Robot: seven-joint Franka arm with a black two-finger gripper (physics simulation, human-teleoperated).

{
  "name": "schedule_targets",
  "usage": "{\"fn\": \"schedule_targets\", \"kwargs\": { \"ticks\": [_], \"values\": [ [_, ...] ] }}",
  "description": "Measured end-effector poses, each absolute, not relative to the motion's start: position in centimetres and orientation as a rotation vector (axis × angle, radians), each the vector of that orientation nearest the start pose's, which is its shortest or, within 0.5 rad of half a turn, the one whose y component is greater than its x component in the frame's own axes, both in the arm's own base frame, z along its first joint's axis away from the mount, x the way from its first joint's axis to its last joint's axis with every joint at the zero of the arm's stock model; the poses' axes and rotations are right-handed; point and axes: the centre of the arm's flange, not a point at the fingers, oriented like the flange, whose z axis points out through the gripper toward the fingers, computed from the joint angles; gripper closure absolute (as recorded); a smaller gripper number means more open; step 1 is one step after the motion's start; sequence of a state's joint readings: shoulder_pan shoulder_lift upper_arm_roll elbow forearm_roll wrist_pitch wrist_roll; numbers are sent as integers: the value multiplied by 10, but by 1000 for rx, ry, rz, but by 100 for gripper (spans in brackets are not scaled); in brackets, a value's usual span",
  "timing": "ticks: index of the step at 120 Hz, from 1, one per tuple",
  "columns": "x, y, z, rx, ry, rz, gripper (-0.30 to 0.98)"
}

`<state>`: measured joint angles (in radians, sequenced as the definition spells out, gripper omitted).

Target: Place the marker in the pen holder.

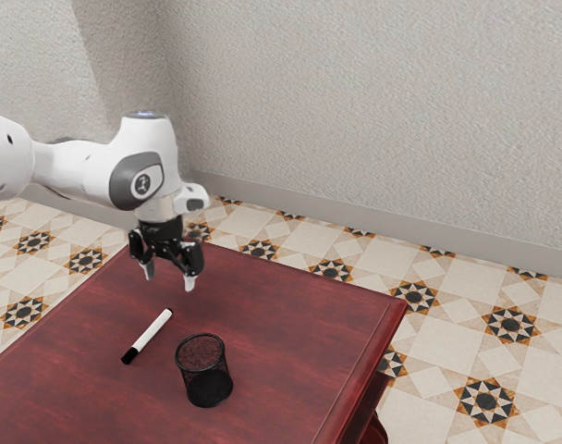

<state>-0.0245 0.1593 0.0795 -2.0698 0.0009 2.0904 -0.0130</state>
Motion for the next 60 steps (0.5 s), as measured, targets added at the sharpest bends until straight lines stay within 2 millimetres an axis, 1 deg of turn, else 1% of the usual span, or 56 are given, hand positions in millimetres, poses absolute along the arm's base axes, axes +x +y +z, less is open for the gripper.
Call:
{"fn": "schedule_targets", "kwargs": {
  "ticks": [6,19,47,53,60],
  "values": [
    [542,31,337,-3124,-78,192,0],
    [520,35,318,-3113,-9,146,0],
    [512,46,284,-3097,141,64,0],
    [511,51,275,-3094,156,62,0],
    [512,59,272,-3090,162,44,0]
  ]
}}
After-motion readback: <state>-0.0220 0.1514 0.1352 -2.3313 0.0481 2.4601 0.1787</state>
